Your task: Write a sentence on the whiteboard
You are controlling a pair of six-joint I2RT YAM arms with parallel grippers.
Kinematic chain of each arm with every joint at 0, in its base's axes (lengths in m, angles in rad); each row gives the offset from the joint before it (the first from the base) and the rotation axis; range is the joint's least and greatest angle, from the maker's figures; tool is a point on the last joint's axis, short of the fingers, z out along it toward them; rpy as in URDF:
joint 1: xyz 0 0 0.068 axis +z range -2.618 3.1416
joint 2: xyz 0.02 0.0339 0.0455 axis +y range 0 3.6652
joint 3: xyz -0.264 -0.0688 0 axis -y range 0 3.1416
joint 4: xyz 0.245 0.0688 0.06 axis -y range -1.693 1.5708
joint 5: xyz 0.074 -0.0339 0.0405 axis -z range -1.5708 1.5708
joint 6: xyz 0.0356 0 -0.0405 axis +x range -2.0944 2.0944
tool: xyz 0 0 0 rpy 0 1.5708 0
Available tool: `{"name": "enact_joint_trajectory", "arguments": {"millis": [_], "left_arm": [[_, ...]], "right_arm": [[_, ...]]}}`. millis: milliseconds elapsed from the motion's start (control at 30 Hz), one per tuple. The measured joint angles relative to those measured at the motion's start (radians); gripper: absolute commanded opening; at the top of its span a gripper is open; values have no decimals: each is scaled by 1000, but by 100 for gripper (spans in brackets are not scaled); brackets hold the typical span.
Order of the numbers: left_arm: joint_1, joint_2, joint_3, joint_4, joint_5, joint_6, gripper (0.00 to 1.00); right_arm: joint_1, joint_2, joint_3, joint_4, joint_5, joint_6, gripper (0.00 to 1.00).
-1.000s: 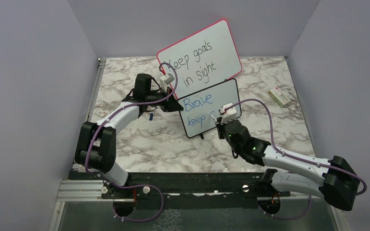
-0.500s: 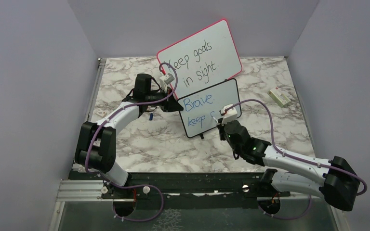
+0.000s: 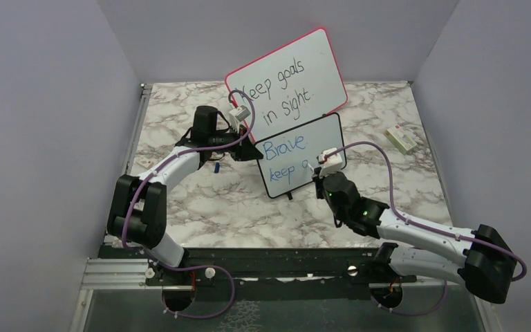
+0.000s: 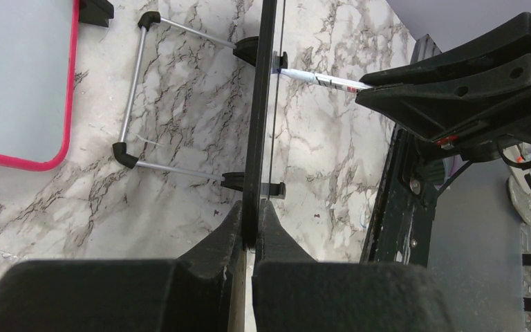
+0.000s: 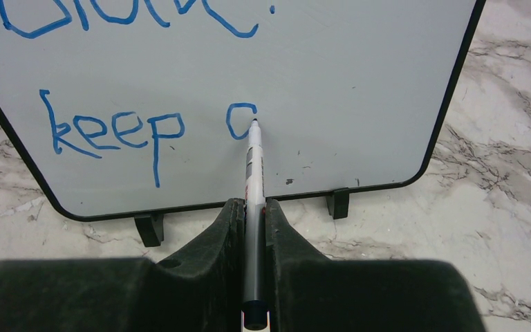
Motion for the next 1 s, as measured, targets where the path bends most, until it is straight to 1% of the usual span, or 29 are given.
{"name": "enact_joint_trajectory", "arguments": {"millis": [533,733,1000], "left_arm": [[0,0,2,-5,0,0,0],[0,0,2,-5,0,0,0],[0,0,2,-5,0,0,0]], "right_arm": [[-6,13,5,28,0,-4,0],[-10,13,10,2,-2,32,1],[-11,7,11,-76,-21,82,0]]}}
